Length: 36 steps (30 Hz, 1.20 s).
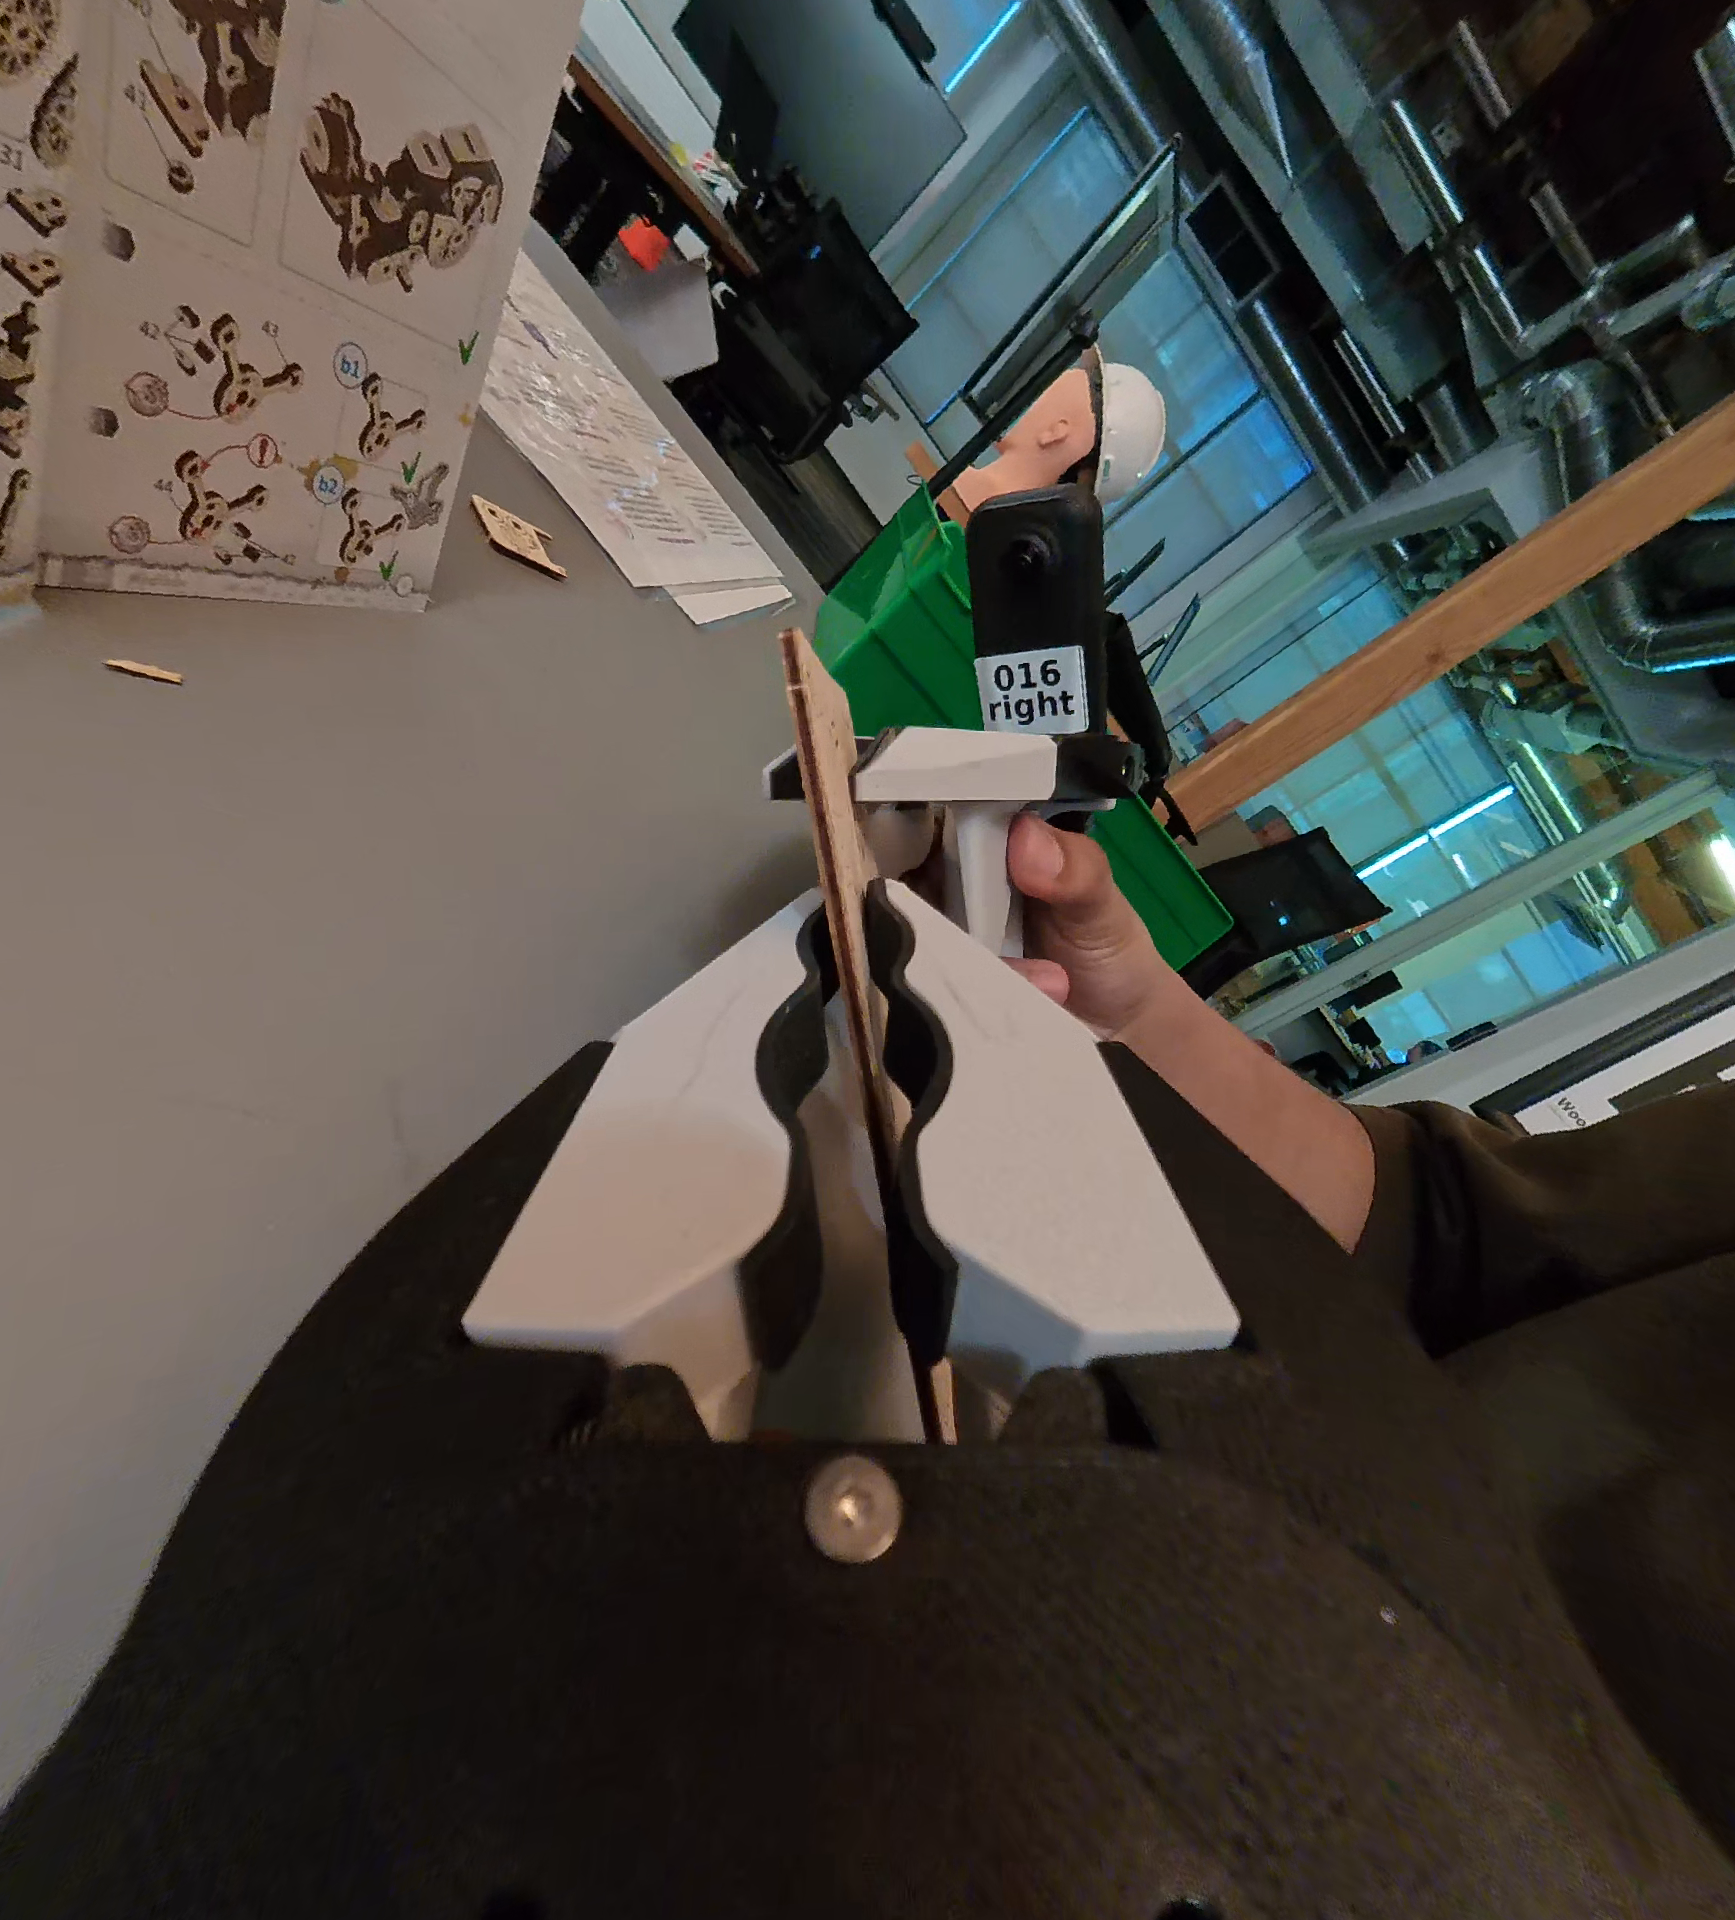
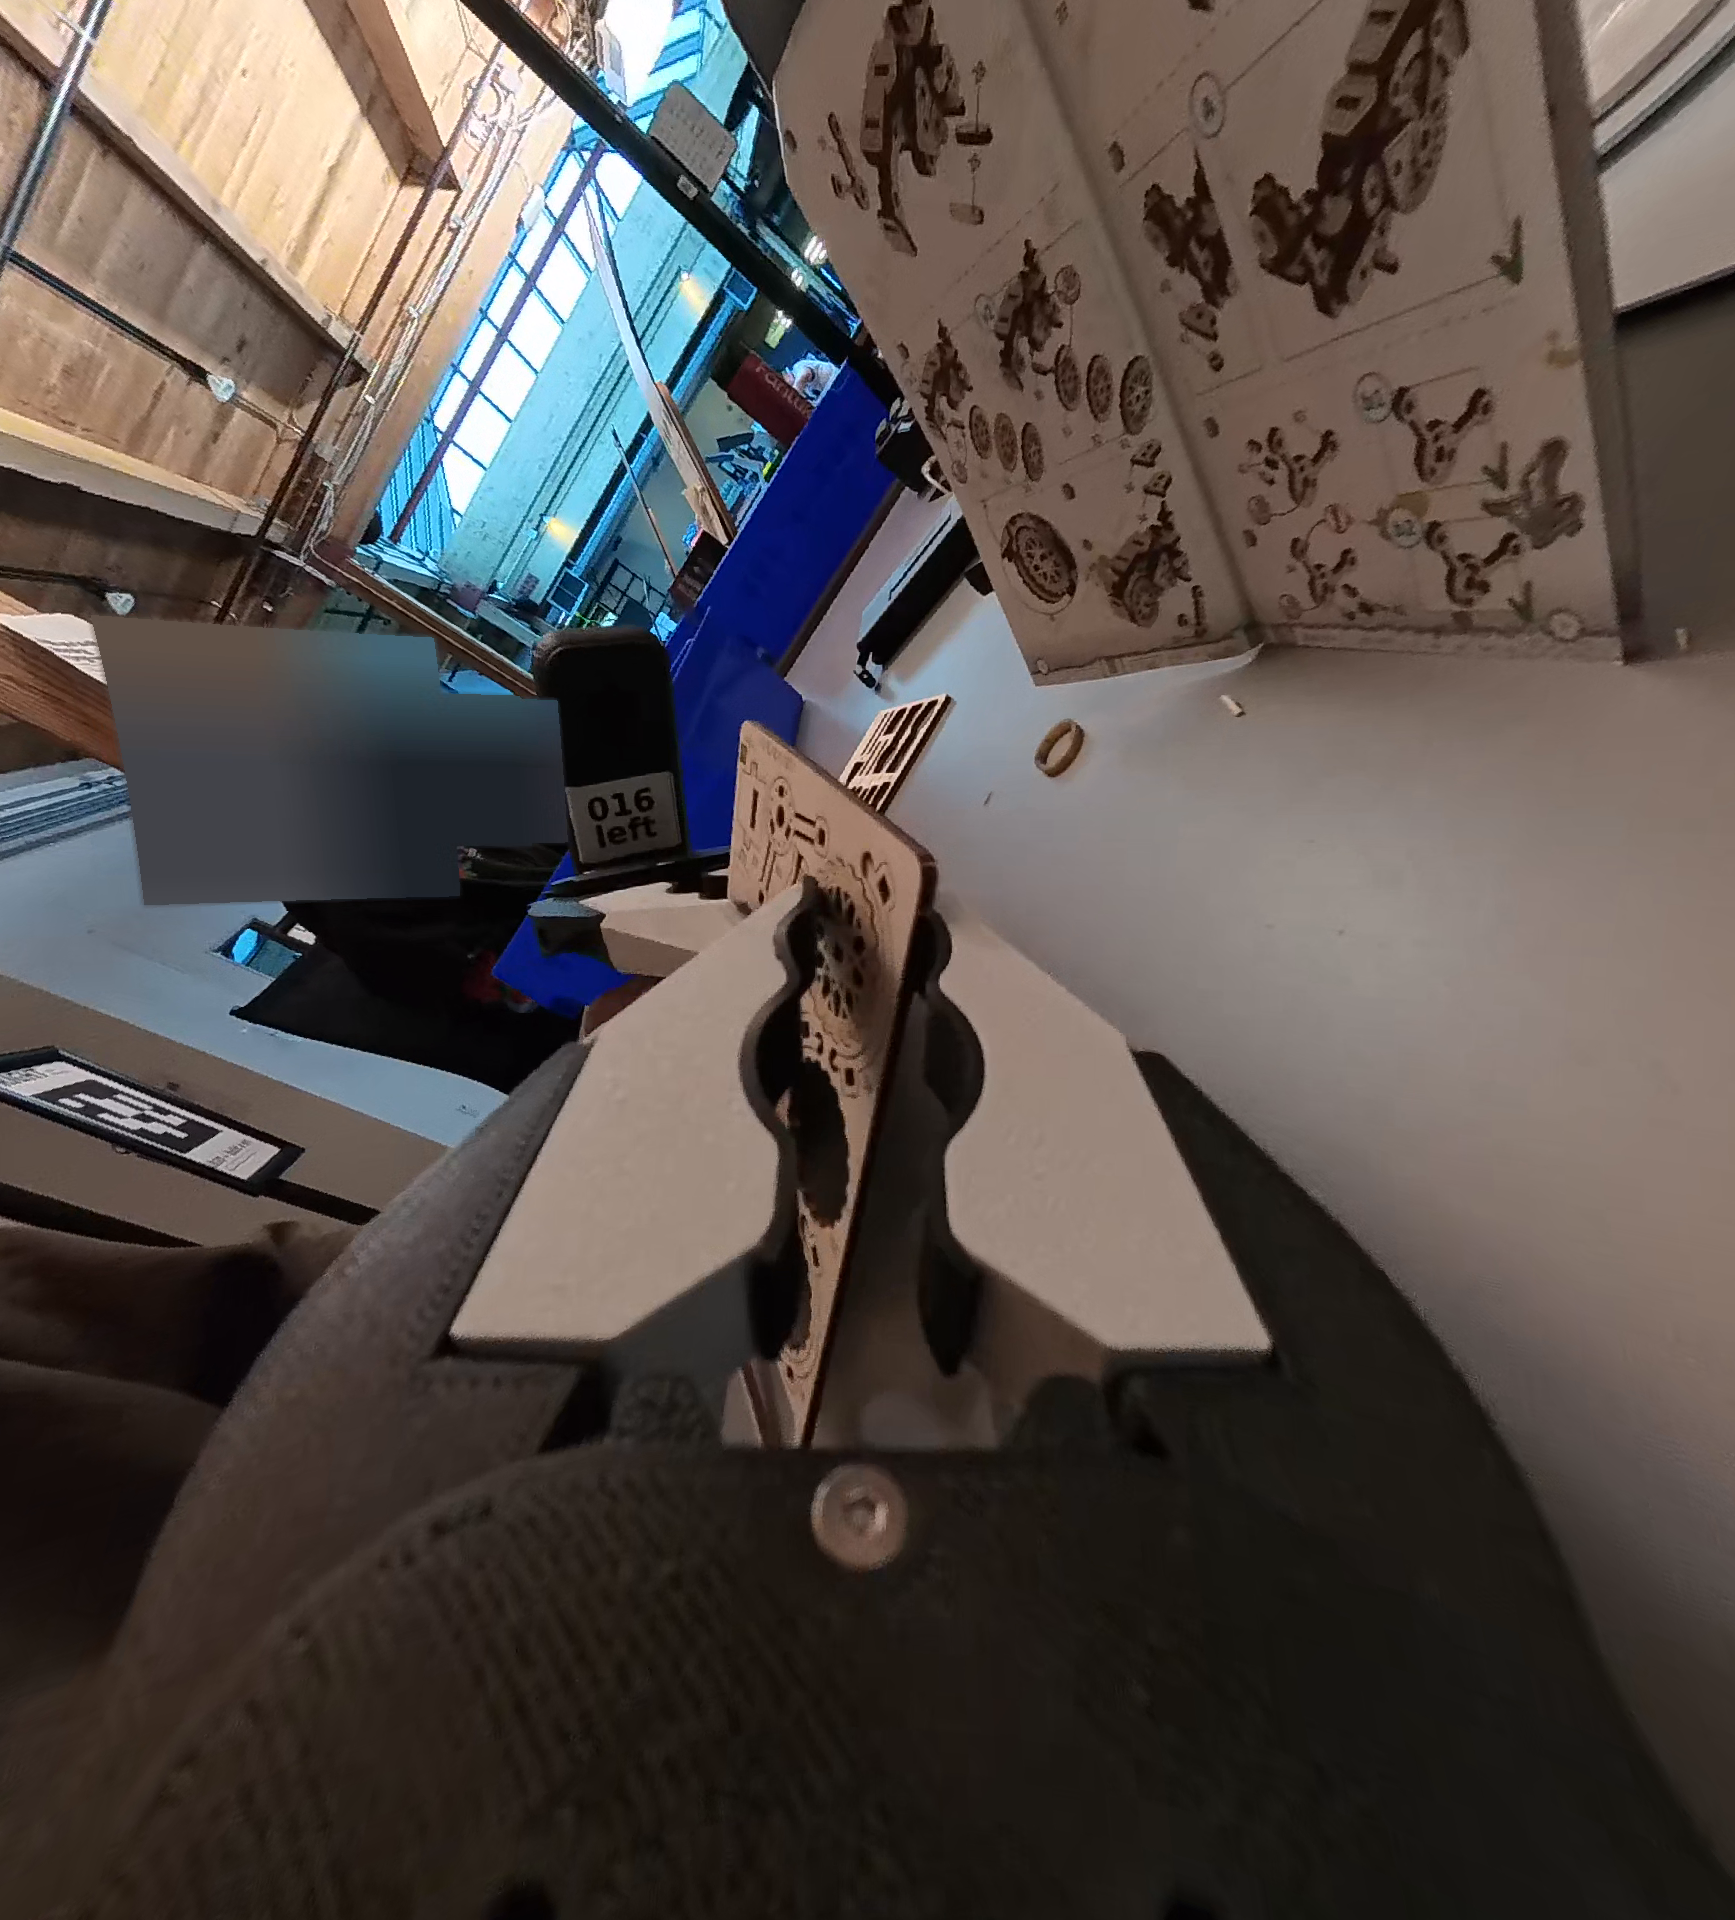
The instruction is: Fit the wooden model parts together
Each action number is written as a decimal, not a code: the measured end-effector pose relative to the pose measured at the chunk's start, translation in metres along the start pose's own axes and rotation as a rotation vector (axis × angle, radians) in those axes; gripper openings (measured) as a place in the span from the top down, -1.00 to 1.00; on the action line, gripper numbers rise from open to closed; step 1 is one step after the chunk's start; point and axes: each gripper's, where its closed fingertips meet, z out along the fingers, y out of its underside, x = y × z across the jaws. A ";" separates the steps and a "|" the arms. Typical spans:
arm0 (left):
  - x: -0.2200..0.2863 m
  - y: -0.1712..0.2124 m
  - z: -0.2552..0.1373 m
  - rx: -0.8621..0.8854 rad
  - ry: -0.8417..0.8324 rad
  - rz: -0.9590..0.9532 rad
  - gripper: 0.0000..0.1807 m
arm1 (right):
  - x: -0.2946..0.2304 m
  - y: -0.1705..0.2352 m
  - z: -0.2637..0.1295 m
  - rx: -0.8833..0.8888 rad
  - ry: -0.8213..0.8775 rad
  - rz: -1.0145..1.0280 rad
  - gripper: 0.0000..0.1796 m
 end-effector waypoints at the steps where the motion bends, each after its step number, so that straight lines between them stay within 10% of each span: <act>1: -0.001 0.000 0.000 0.000 -0.005 0.001 0.99 | 0.000 0.000 0.000 0.000 0.000 0.002 0.85; 11: -0.001 0.000 0.000 0.008 -0.024 0.012 0.99 | 0.013 0.002 0.002 -0.011 0.163 -0.129 0.96; 28: -0.001 -0.006 -0.005 0.030 0.059 -0.114 1.00 | -0.001 -0.013 -0.013 0.072 -0.067 0.063 0.89; 36: 0.009 0.004 0.001 -0.056 0.115 -0.120 1.00 | -0.013 -0.022 -0.020 0.098 -0.058 0.035 0.63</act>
